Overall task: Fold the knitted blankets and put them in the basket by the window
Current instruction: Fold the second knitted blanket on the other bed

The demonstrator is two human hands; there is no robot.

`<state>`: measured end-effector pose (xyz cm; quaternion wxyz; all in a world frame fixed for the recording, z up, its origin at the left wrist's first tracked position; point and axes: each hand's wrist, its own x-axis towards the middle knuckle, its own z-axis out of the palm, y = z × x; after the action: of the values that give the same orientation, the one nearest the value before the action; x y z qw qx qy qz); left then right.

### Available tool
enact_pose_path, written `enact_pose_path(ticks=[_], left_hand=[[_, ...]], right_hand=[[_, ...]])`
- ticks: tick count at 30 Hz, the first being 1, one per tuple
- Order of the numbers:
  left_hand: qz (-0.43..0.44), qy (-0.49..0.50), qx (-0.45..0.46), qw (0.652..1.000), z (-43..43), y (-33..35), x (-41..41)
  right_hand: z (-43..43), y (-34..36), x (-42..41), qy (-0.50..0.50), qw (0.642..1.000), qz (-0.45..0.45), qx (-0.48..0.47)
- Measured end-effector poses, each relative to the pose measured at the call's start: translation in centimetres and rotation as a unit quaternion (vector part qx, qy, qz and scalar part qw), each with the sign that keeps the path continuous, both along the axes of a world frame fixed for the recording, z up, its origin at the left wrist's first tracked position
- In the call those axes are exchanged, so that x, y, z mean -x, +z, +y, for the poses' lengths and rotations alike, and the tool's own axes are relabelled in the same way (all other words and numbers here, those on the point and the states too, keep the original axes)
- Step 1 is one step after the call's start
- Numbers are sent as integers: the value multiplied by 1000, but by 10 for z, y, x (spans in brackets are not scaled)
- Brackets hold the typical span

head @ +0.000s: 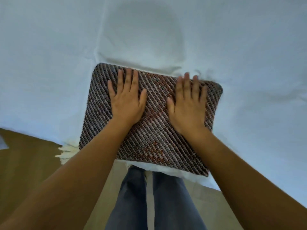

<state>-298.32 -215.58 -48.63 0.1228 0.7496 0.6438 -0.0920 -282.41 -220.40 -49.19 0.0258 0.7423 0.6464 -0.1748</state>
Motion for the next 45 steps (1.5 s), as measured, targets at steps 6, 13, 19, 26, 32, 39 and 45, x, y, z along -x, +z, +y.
enact_pose_path(ticks=[6, 13, 19, 26, 32, 39, 45], left_hand=[[3, 17, 33, 999, -15, -16, 56], [-35, -1, 40, 999, -15, -16, 76], [-73, -102, 22, 992, -101, -23, 113], [-49, -152, 109, 981, -95, -40, 155], [-208, 96, 137, 964, -58, -18, 151], [-383, 242, 188, 872, -17, -12, 120], [-464, 371, 309, 742, -19, 5, 111]], right_hand=[[-35, -19, 28, 16, 999, 30, 9], [-38, -15, 51, -103, 995, 2, -17], [-64, -15, 159, 5, 996, 55, -67], [-115, -35, 107, -39, 998, -42, 20], [-115, -18, 76, -212, 977, 3, 6], [-86, 6, 25, -437, 893, 100, 38], [-115, 15, 20, -542, 786, 296, 26]])
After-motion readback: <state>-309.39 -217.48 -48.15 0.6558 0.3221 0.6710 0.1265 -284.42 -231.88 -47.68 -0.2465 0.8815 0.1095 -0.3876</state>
